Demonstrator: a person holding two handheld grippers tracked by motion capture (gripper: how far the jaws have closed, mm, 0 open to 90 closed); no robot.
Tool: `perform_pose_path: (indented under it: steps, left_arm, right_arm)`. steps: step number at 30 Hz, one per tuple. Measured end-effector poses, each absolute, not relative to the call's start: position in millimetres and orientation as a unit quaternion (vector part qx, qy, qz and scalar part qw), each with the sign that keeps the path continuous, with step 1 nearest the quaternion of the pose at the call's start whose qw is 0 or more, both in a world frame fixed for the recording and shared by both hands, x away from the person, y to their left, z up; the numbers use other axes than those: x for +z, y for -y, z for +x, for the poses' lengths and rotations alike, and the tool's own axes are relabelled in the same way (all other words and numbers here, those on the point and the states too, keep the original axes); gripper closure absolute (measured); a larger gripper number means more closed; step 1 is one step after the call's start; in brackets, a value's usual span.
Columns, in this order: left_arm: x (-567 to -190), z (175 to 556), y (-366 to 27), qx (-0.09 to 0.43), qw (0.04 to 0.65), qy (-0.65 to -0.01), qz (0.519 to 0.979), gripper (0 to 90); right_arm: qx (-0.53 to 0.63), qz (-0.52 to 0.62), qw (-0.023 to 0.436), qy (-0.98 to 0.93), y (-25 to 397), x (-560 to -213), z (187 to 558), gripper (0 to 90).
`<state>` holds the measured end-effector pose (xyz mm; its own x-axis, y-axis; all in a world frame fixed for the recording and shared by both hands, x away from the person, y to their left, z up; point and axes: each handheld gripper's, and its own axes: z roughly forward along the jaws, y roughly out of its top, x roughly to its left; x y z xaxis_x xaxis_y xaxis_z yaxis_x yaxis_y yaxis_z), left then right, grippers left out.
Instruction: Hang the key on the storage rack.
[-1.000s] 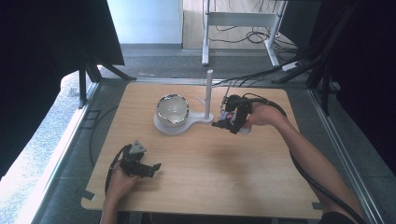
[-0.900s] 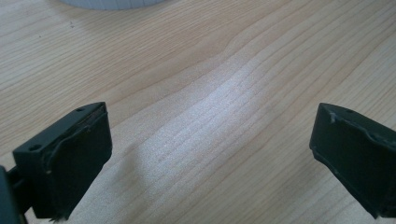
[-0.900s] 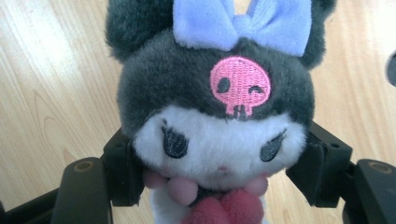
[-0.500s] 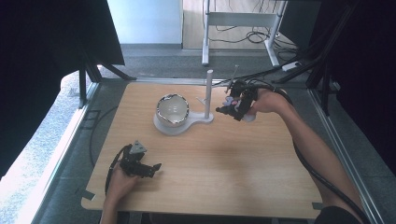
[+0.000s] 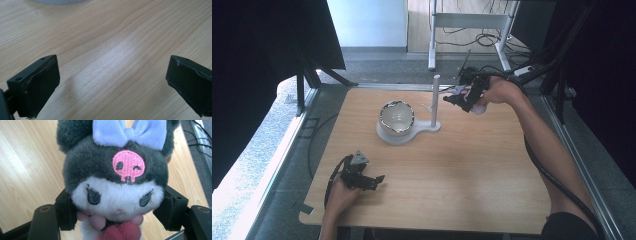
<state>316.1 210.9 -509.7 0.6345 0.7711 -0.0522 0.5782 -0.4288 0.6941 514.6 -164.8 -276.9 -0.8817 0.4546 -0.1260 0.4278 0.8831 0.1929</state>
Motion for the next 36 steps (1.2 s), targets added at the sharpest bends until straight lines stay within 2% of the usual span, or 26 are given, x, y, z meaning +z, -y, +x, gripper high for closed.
perform_pose_path:
  steps: [17,24,36]
  left_arm:
    - [-508.9,315.7,-210.5,0.137,0.349,-0.402,0.835,0.0]
    - [-509.3,315.7,-210.3,0.136,0.349,-0.402,0.836,0.0]
    - [-508.9,315.5,-209.1,0.137,0.347,-0.401,0.837,0.0]
  right_arm:
    - [0.086,0.238,0.095,-0.963,147.1,-262.4,531.6,30.3]
    - [0.089,0.221,0.092,-0.967,133.1,-261.2,527.4,30.3]
    - [0.086,0.210,0.065,-0.972,127.6,-289.0,513.8,30.3]
